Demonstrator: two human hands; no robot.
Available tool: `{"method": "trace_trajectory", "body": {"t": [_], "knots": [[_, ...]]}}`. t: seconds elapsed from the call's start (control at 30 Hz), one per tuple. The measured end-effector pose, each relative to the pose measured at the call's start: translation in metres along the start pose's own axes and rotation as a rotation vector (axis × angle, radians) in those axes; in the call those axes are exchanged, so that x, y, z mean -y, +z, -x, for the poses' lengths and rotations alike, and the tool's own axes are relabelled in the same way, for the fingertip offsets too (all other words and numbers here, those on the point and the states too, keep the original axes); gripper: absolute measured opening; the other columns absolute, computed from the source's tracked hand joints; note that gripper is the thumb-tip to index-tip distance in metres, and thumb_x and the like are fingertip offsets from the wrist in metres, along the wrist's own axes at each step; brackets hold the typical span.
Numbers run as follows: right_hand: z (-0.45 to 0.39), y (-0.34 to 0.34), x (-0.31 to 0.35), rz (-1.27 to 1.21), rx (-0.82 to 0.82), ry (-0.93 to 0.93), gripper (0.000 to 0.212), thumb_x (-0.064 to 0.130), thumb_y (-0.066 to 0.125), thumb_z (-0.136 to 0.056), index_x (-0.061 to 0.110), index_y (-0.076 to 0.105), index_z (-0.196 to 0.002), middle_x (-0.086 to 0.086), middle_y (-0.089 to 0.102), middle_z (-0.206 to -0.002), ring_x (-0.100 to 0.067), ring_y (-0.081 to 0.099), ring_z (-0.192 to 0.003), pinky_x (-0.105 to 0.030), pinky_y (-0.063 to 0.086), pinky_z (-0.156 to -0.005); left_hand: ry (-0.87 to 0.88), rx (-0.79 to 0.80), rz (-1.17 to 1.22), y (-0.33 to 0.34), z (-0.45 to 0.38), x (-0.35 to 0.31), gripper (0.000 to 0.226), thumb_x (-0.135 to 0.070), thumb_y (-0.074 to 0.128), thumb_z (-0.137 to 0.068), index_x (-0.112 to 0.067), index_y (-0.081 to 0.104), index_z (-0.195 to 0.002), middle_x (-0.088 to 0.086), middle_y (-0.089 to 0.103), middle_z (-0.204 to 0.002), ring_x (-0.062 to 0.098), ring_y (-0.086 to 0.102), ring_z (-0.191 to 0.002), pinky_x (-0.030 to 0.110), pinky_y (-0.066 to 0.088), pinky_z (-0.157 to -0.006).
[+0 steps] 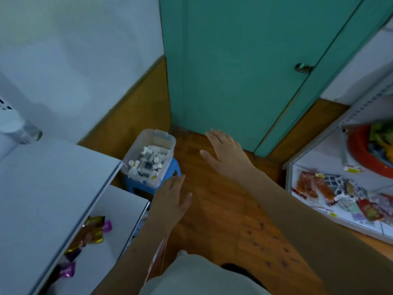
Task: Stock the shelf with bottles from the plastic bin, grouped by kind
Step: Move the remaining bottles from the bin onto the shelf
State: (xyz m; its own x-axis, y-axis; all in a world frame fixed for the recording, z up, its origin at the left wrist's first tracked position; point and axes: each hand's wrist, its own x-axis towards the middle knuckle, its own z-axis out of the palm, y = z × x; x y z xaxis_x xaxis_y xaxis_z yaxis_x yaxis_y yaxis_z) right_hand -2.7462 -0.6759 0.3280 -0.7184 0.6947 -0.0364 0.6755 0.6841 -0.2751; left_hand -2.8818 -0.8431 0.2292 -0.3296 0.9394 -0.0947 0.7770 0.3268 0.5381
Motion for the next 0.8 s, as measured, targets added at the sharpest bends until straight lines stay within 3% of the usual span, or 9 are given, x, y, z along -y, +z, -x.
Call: {"method": "trace_trajectory", "body": {"t": [0.27,0.37,0.5,0.8], "knots": [[-0.155,0.037,-0.02,-0.04,0.095,-0.134,0.068,0.055,0.036,-0.1,0.016,0.025,-0.155,-0.007,0.025,-0.16,-0.026,0.022,-0.147,-0.043,0.021,-0.119,-0.177,-0.029,0.064,-0.011,-0.087,0.035,0.078,-0.062,0.029,-0.085,-0.013,0.045,-0.143,0.007,0.051,-0.138,0.022,0.048,-0.127,0.034,0.041,-0.102],[-0.228,0.061,-0.029,-0.05,0.16,-0.222,0.067,0.054,0.037,-0.1,0.015,0.026,-0.154,-0.007,0.026,-0.16,-0.026,0.024,-0.147,-0.042,0.023,-0.118,-0.28,-0.016,0.122,-0.008,-0.13,0.054,0.087,-0.065,0.023,-0.08,-0.011,0.041,-0.146,0.008,0.048,-0.141,0.023,0.045,-0.13,0.038,0.041,-0.106],[-0.324,0.089,-0.038,-0.06,0.256,-0.333,0.065,0.048,0.042,-0.101,0.01,0.031,-0.152,-0.013,0.033,-0.156,-0.029,0.029,-0.144,-0.041,0.027,-0.115,-0.48,-0.038,0.134,-0.003,-0.199,0.08,0.089,-0.066,0.022,-0.078,-0.011,0.043,-0.144,0.01,0.052,-0.132,0.026,0.052,-0.115,0.044,0.048,-0.096],[-0.469,0.146,-0.035,-0.059,0.588,-0.504,0.061,0.042,0.046,-0.101,0.007,0.033,-0.149,-0.015,0.039,-0.15,-0.031,0.04,-0.134,-0.04,0.037,-0.106,-0.931,-0.068,0.227,0.019,-0.269,0.119,0.068,-0.052,0.044,-0.085,-0.012,0.051,-0.139,0.015,0.06,-0.128,0.036,0.059,-0.113,0.042,0.051,-0.091]]}}
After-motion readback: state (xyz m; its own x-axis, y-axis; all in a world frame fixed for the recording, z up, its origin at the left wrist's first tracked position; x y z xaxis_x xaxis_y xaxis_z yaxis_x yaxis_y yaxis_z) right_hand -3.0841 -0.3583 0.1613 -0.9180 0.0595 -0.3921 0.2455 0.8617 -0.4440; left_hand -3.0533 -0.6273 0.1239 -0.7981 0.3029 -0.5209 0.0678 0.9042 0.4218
